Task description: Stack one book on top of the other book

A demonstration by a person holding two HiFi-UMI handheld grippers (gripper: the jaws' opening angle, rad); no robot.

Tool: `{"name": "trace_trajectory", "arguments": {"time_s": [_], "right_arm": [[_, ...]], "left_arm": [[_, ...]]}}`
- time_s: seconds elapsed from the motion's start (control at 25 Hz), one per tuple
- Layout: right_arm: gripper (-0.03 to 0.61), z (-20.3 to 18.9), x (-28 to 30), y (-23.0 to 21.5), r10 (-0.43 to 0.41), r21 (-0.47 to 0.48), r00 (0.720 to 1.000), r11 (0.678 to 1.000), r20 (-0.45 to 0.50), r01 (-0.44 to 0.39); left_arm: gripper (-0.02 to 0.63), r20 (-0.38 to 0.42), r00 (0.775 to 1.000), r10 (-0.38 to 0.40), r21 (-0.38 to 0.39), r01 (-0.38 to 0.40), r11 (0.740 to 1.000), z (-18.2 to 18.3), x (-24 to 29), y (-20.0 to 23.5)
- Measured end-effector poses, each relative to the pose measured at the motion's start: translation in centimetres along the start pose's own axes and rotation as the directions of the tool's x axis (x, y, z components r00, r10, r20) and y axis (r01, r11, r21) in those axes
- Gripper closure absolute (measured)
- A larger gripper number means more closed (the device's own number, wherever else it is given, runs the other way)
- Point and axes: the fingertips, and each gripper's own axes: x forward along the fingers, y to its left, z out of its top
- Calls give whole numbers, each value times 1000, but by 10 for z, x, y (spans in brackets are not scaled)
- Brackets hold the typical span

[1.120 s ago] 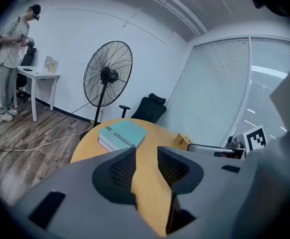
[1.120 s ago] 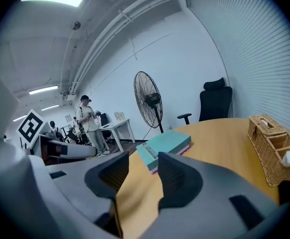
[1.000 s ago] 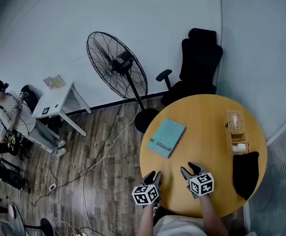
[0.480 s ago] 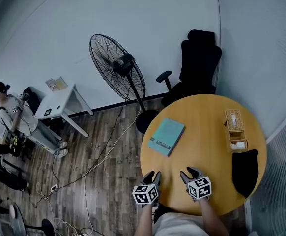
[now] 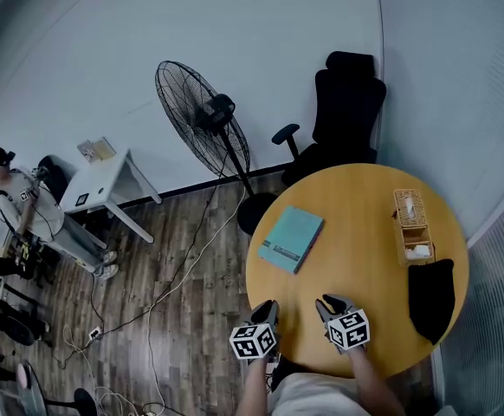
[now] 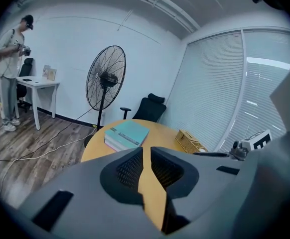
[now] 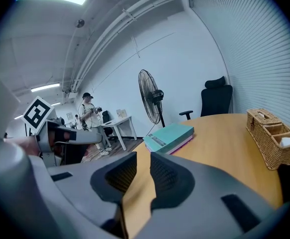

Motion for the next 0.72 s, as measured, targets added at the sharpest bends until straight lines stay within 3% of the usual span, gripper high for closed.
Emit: {"name": "trace_trajectory", "arguments": {"time_s": [0.48,0.72], "right_arm": [[555,2,-2,-1,5,11,1000,1000,3,-5],[556,2,-3,-10,-17,14,1000,1000,7,17]], "left_arm": [[584,21,999,-44,5,44,999,6,-3,-5],[584,0,1000,-15,82,15,997,5,2,-6]]}}
